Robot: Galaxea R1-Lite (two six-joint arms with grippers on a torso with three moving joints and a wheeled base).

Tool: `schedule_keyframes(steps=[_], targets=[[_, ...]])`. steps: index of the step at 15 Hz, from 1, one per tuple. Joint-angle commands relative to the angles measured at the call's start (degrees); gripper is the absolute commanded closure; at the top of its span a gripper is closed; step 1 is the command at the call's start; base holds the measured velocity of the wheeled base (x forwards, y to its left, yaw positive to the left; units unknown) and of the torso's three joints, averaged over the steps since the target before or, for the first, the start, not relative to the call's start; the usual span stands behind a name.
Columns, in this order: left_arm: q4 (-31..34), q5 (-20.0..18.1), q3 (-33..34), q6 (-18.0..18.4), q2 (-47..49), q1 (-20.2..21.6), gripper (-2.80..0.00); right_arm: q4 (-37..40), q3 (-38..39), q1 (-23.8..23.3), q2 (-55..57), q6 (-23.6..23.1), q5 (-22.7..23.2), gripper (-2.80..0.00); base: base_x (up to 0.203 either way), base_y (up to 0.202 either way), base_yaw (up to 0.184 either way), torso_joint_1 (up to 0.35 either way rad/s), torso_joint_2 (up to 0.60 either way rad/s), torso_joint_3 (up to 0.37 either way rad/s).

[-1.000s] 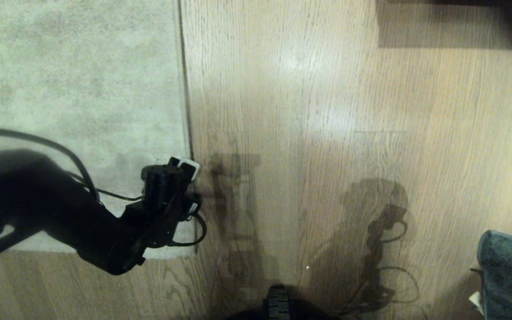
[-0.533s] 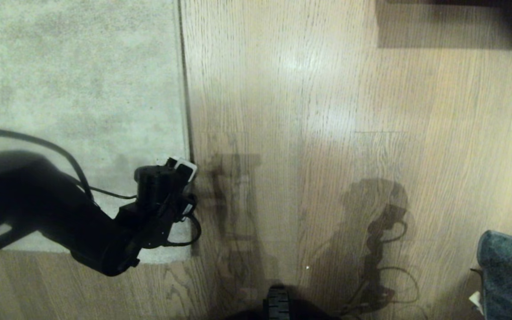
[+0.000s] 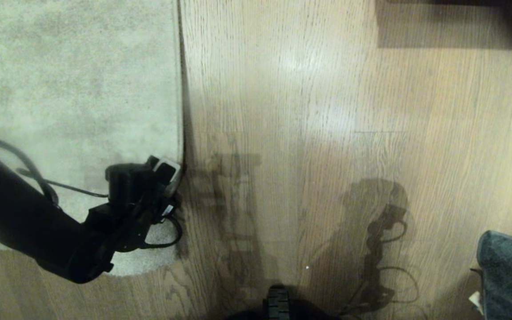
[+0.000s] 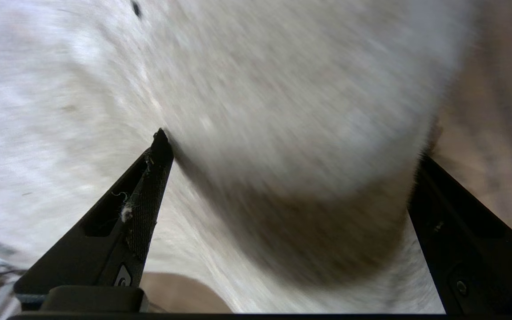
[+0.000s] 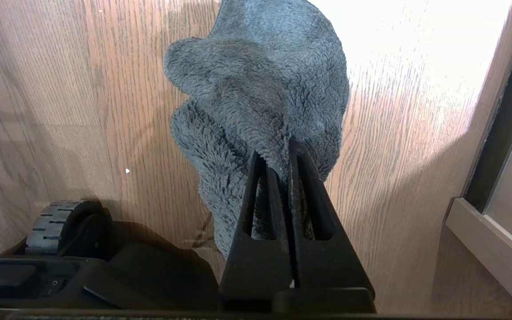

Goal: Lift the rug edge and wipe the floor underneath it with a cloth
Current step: Lift up the carpet

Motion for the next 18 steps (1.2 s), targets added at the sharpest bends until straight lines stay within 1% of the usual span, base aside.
schedule_keyframes(steps=[1,3,5,10,15,18], targets=[[-0.2,0.3,0.7,1.4,-3.7,1.4,-2.80,0.0,0.0,0.0,0.0,0.0,0.0,0.00,0.000,0.000,0.000,0.000,0.00,0.000],[-0.2,0.3,0.7,4.0,-5.3,2.9,-2.80,0.0,0.0,0.0,0.1,0.0,0.0,0.00,0.000,0.000,0.000,0.000,0.00,0.000],[-0.2,0.3,0.8,5.6,-6.5,4.1,-2.80,0.0,0.0,0.1,0.0,0.0,0.0,0.00,0.000,0.000,0.000,0.000,0.00,0.000],[-0.6,0.1,4.8,6.0,-7.7,6.2,-2.80,0.0,0.0,0.0,0.0,0.0,0.0,0.00,0.000,0.000,0.000,0.000,0.00,0.000],[-0.7,0.0,10.5,5.9,-8.8,6.5,-2.80,0.0,0.0,0.0,0.0,0.0,0.0,0.00,0.000,0.000,0.000,0.000,0.00,0.000],[-1.6,-0.1,12.4,6.0,-9.0,6.5,-2.80,0.0,0.0,0.0,0.0,0.0,0.0,0.00,0.000,0.000,0.000,0.000,0.00,0.000]])
